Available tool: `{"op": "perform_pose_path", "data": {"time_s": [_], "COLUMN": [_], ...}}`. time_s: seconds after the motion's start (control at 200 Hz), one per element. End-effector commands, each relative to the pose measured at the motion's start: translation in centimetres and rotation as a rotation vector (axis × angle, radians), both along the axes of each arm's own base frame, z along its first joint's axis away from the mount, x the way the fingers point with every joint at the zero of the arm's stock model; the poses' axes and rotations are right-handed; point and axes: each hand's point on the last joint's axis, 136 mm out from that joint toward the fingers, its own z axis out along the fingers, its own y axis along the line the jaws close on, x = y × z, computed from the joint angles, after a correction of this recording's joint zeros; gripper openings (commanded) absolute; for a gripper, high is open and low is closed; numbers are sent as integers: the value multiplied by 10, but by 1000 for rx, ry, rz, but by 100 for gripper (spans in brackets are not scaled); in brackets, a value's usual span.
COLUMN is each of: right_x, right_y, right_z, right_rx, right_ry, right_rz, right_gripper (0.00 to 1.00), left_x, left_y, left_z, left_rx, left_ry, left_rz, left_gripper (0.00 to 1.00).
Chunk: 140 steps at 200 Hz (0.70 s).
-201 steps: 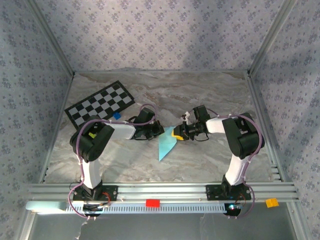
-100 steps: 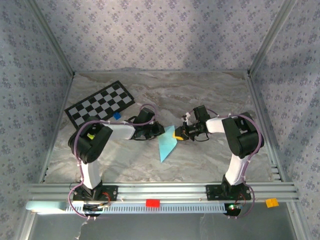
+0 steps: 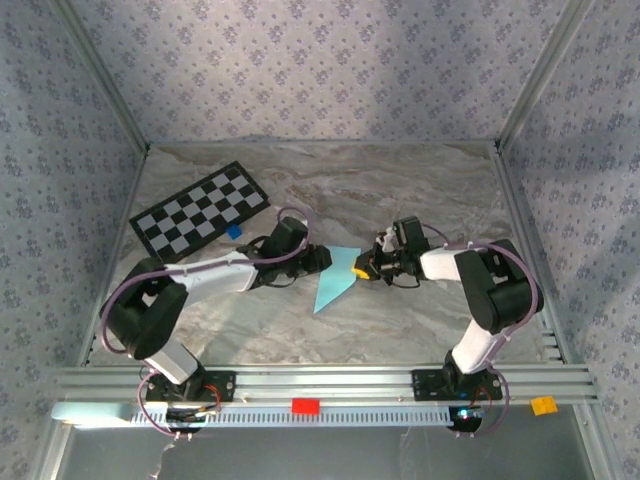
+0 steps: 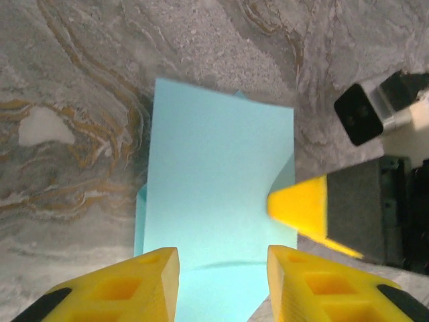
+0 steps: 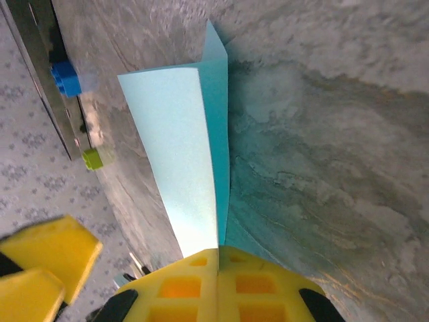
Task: Fold a paper plane with a square sheet of paper (pick it up from the middle)
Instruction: Fold the wing for the fifth time at the center of the table.
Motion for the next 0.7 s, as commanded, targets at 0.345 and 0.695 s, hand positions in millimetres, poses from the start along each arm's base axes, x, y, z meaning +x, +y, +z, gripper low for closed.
{"op": "perform_pose_path", "data": {"time_s": [0.345,0.695], "right_x": [4,0], "right_y": [0,-1], "right_z": [11,9], "right_rx": [-26,-31], "right_ry": [9,21], "right_rz": [-124,-137], "right_gripper": [2,2], "left_x": [-22,-28], "left_y": [15,15], "left_z": [21,21], "left_rx": [124,203], "left_ry": [-289,-306], "left_rz": [-43,-63], "left_gripper": [37,40]}}
